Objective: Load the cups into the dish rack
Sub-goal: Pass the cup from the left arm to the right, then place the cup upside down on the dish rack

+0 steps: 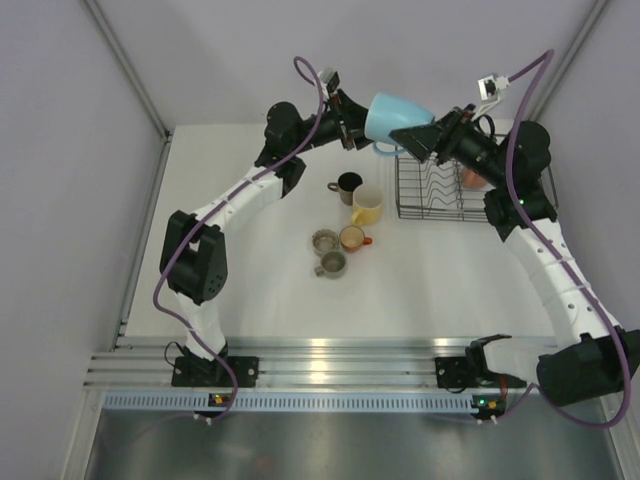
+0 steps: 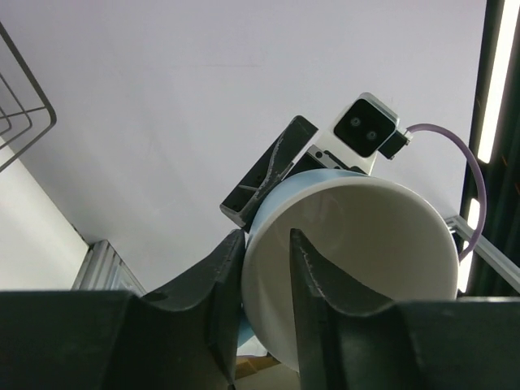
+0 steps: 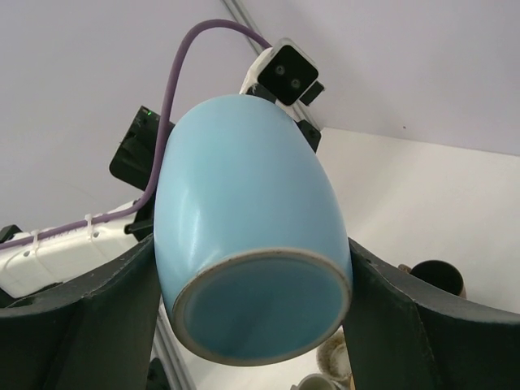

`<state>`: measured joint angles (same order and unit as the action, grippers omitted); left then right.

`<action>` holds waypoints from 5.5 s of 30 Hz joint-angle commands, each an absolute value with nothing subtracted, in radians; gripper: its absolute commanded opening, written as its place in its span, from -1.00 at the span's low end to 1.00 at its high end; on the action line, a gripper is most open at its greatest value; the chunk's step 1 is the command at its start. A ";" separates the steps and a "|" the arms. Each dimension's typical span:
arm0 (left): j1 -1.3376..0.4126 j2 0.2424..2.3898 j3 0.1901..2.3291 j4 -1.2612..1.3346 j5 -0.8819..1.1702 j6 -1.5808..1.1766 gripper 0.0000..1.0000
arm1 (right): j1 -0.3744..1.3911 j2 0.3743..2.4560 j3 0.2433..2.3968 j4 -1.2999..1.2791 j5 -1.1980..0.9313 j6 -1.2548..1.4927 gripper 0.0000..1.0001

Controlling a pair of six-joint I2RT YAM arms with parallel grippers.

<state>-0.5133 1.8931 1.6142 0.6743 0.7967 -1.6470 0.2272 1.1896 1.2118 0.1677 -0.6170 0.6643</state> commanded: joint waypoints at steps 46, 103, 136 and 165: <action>-0.430 1.867 1.710 0.231 0.815 -1.074 -0.20 | -0.113 1.226 1.126 0.062 -0.502 0.513 -1.00; -0.325 1.856 1.847 -0.426 0.410 -0.416 0.26 | -0.301 2.161 2.192 -0.791 0.055 0.141 -1.00; -0.295 1.901 1.911 -0.426 0.433 -0.420 0.26 | -0.258 2.246 2.174 -0.841 0.137 0.170 -1.00; -0.293 1.847 1.867 -0.428 0.422 -0.405 0.33 | -0.256 2.215 2.126 -0.822 0.137 0.164 0.69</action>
<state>-0.3004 1.9202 1.8771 -0.4446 0.4263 -0.4202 -0.2657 2.2784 2.1330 -0.8619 0.1272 0.1604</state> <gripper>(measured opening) 0.664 0.822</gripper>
